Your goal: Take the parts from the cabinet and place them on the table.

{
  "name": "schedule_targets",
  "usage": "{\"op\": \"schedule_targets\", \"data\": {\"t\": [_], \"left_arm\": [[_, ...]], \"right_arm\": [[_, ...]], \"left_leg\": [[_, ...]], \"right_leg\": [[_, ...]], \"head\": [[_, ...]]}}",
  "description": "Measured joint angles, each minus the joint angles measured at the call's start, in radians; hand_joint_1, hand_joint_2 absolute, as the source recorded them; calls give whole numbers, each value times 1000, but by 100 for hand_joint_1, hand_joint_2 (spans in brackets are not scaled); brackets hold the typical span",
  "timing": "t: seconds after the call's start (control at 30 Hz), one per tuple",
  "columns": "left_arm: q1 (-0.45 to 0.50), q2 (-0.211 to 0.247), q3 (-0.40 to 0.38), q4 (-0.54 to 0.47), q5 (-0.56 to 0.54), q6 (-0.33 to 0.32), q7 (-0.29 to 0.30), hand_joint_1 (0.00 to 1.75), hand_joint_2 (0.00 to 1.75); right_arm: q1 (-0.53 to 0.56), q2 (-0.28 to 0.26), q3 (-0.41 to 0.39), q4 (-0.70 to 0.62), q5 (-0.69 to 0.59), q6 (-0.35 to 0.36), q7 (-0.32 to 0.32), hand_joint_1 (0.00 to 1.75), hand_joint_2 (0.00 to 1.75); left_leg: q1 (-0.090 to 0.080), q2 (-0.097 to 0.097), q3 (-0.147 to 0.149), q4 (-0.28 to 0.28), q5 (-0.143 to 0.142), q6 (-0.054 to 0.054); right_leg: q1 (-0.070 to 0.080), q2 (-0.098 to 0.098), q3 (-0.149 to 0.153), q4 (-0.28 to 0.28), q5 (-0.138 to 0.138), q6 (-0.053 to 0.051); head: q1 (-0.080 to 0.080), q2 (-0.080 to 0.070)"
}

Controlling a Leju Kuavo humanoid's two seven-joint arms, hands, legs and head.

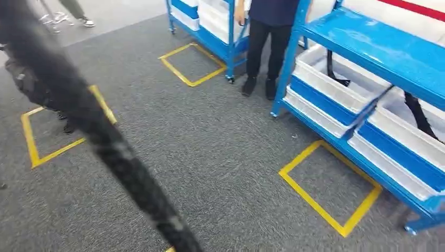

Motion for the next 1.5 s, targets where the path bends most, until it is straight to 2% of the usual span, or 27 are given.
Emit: {"op": "schedule_targets", "data": {"t": [0.07,0.1,0.13,0.27,0.3,0.37,0.43,0.5,0.53,0.6,0.63,0.67,0.73,0.8,0.87,0.93,1.0,1.03,1.1,1.13,1.17,1.3,1.33,1.37,1.4,1.47,1.5], "left_arm": [[-3,-1,-3,0,-4,-1,0,0,0],[-5,-2,-4,0,-6,-2,0,0,0],[-6,-2,-5,0,-8,-2,0,0,0],[-9,-2,-13,0,-12,-3,-1,0,0],[-11,-2,-14,0,-13,-3,-1,0,0],[-15,-2,-19,0,-16,-4,-1,0,0],[-10,-2,-21,0,-20,-4,0,0,0],[-14,-2,-22,0,-24,-4,-2,0,0],[-16,-2,-23,0,-25,-4,2,0,0],[-15,-2,-28,0,-28,-4,2,0,0],[-16,-2,-29,0,-31,-4,2,0,0],[-18,-2,-31,0,-31,-4,2,0,0],[-18,-2,-38,0,-31,-4,2,0,0],[-19,-3,-41,0,-32,-4,2,0,0],[-22,-4,-44,0,-33,-4,1,0,0],[-15,-5,-45,0,-35,-4,2,0,0],[-10,-5,-46,0,-35,-4,2,0,0],[-10,-5,-46,0,-35,-4,2,0,0],[-12,-6,-46,0,-38,-4,2,0,0],[-13,-6,-46,0,-40,-4,2,0,0],[-15,-5,-46,0,-41,-4,2,0,0],[-20,-5,-46,0,-45,-4,3,0,0],[-21,-5,-46,0,-46,-4,3,0,0],[-21,-6,-46,0,-47,-4,2,0,0],[-19,-6,-47,0,-47,-4,3,0,0],[-13,-6,-47,0,-48,-4,5,0,0],[-14,-6,-47,0,-48,-4,3,0,0]], "right_arm": [[1,-1,7,2,1,9,4,0,0],[0,-2,9,2,4,15,4,0,0],[-1,-1,11,2,7,19,6,0,0],[0,-2,22,3,7,26,9,0,0],[-1,-1,24,3,7,31,11,0,0],[-5,-1,27,3,8,35,16,0,0],[-9,-1,31,3,9,42,18,0,0],[-7,-1,36,3,10,48,21,0,0],[-6,-1,38,3,11,52,23,0,0],[-6,0,41,3,13,53,24,0,0],[-7,0,42,3,13,56,24,0,0],[-10,1,43,3,15,56,24,0,0],[-8,0,48,3,18,60,24,0,0],[-1,-1,50,4,18,63,25,0,0],[-4,-2,52,6,18,67,25,0,0],[-6,-2,53,6,18,70,24,0,0],[-5,-2,55,6,18,73,21,0,0],[-5,-2,56,6,18,74,21,0,0],[-5,-2,57,7,18,78,21,0,0],[-6,-3,57,7,18,80,20,0,0],[-7,-2,57,7,18,81,19,0,0],[-5,-2,60,7,18,91,18,0,0],[-7,-1,60,7,18,93,18,0,0],[-8,-2,61,7,18,94,18,0,0],[-12,-2,62,7,19,94,19,0,0],[-12,-1,63,7,19,95,19,0,0],[-11,-1,64,7,19,95,19,0,0]], "left_leg": [[1,26,1,1,-1,-1],[1,38,4,3,-2,-4],[-5,49,7,6,-4,-10],[-5,86,13,7,-9,-31],[-4,92,11,12,-13,-36],[6,-7,-21,99,-82,-54],[13,-32,-94,270,-168,-63],[14,-36,-123,343,-179,-64],[14,-38,-101,299,-148,-63],[16,-58,-5,107,-54,-53],[17,-104,34,24,-27,-47],[13,-119,38,2,-36,-43],[7,-103,33,6,-32,-41],[10,-84,33,-4,-20,-23],[11,-63,27,-9,-9,-9],[7,-35,20,-8,-7,-3],[5,-4,15,-8,-6,-2],[5,9,15,-7,-6,-2],[7,33,19,-6,-8,-6],[6,44,22,-4,-11,-11],[-5,54,23,-1,-15,-19],[-4,92,28,1,-19,-40],[4,62,25,11,-29,-51],[5,1,9,56,-66,-59],[9,-25,-27,136,-115,-64],[10,-35,-107,313,-187,-66],[10,-36,-125,350,-190,-64]], "right_leg": [[-3,-15,91,-146,72,2],[-3,-40,154,-250,109,2],[0,-97,190,-324,106,-3],[9,-56,183,-323,118,-29],[1,-44,184,-329,127,-41],[-3,-28,175,-328,134,-52],[-2,-3,164,-327,141,-56],[-2,25,157,-327,147,-54],[-2,38,156,-327,150,-51],[-2,70,155,-327,155,-44],[-4,80,153,-327,158,-40],[3,89,148,-323,160,-34],[-4,104,141,-327,167,-23],[-4,121,135,-333,176,-7],[0,34,105,-264,120,-10],[-2,6,28,-89,27,-5],[-3,2,-10,10,0,2],[-4,-2,10,-18,20,3],[-5,-25,113,-188,96,5],[-5,-69,172,-287,128,6],[4,-110,186,-322,112,-1],[4,-59,172,-324,125,-34],[-4,-49,173,-325,131,-43],[-4,-39,170,-325,134,-48],[-4,-28,166,-325,137,-52],[0,-2,158,-324,141,-57],[1,13,156,-324,143,-55]], "head": [[0,0],[0,0],[0,0],[-1,0],[-1,0],[-3,0],[-3,0],[-3,0],[-3,0],[-3,0],[-3,0],[-3,0],[-2,0],[-2,0],[0,0],[3,0],[3,0],[3,0],[3,0],[3,0],[3,0],[3,0],[2,0],[2,0],[2,0],[1,0],[1,0]]}}
